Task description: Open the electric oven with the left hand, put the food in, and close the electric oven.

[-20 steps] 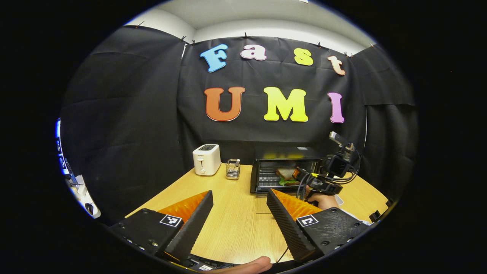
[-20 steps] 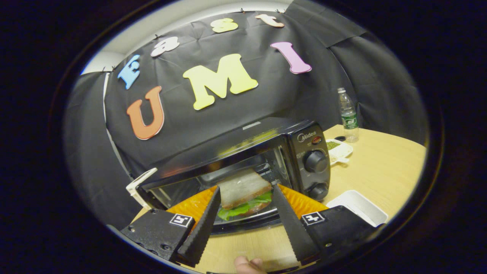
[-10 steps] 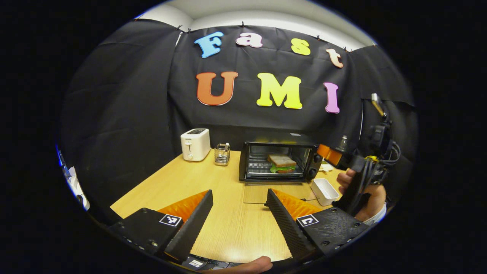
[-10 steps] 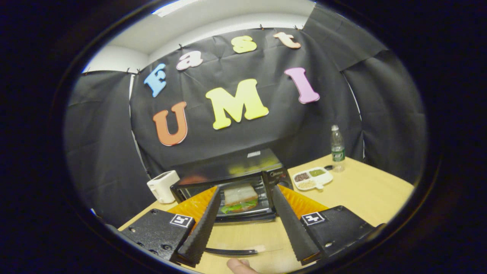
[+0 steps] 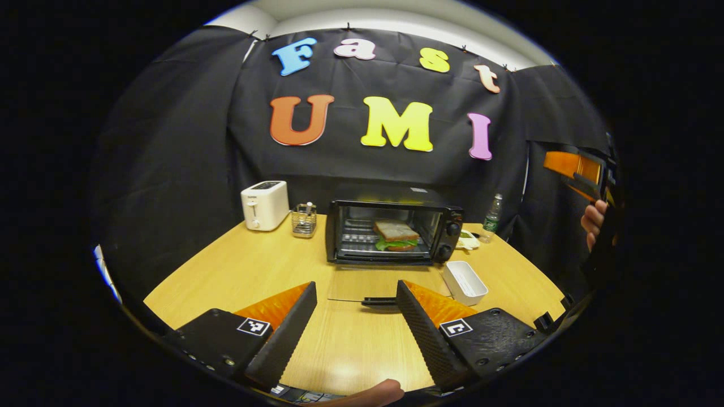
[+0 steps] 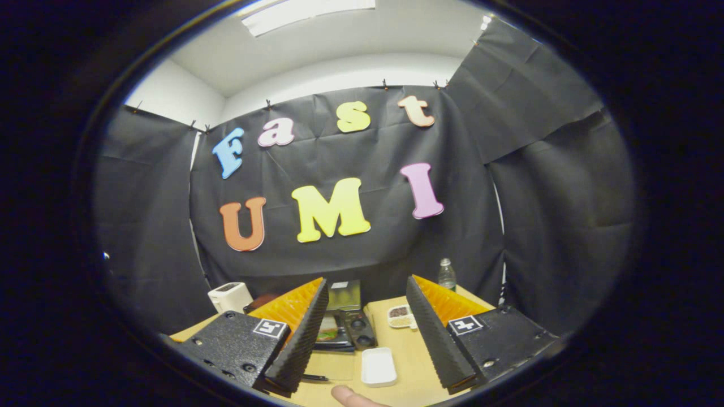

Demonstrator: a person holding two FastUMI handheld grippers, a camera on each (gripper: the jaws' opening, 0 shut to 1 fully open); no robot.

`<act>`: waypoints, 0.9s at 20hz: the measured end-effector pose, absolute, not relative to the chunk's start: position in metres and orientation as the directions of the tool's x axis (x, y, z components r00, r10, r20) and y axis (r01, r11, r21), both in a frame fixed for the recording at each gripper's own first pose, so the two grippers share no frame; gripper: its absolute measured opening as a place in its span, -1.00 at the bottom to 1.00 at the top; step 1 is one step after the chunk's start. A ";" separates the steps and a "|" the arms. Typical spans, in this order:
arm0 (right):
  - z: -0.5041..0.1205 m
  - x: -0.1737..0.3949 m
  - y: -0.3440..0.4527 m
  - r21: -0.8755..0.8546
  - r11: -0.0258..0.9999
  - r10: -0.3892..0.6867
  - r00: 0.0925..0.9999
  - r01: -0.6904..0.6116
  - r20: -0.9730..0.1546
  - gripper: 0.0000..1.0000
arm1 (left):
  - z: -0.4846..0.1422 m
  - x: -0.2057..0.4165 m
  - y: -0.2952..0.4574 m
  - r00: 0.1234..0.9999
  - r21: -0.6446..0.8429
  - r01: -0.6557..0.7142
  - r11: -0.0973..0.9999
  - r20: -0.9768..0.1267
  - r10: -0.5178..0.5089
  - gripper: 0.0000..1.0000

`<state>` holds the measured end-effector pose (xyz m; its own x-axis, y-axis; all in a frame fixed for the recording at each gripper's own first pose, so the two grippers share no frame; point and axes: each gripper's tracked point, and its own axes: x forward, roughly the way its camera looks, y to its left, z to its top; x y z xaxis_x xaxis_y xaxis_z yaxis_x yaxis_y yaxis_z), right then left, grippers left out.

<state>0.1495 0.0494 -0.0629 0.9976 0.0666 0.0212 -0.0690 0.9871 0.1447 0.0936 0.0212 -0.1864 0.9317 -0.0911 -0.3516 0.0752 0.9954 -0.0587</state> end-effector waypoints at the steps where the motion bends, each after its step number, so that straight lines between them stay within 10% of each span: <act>1: -0.055 0.142 0.037 0.131 0.990 0.047 0.998 -0.050 0.030 0.66 | -0.198 0.096 0.014 0.922 -0.055 0.087 0.995 -0.374 -0.101 0.86; 18: -0.037 0.102 -0.008 0.023 0.998 0.053 0.995 -0.055 0.087 0.72 | -0.321 0.142 -0.057 0.793 -0.019 0.159 0.987 -0.594 -0.139 0.87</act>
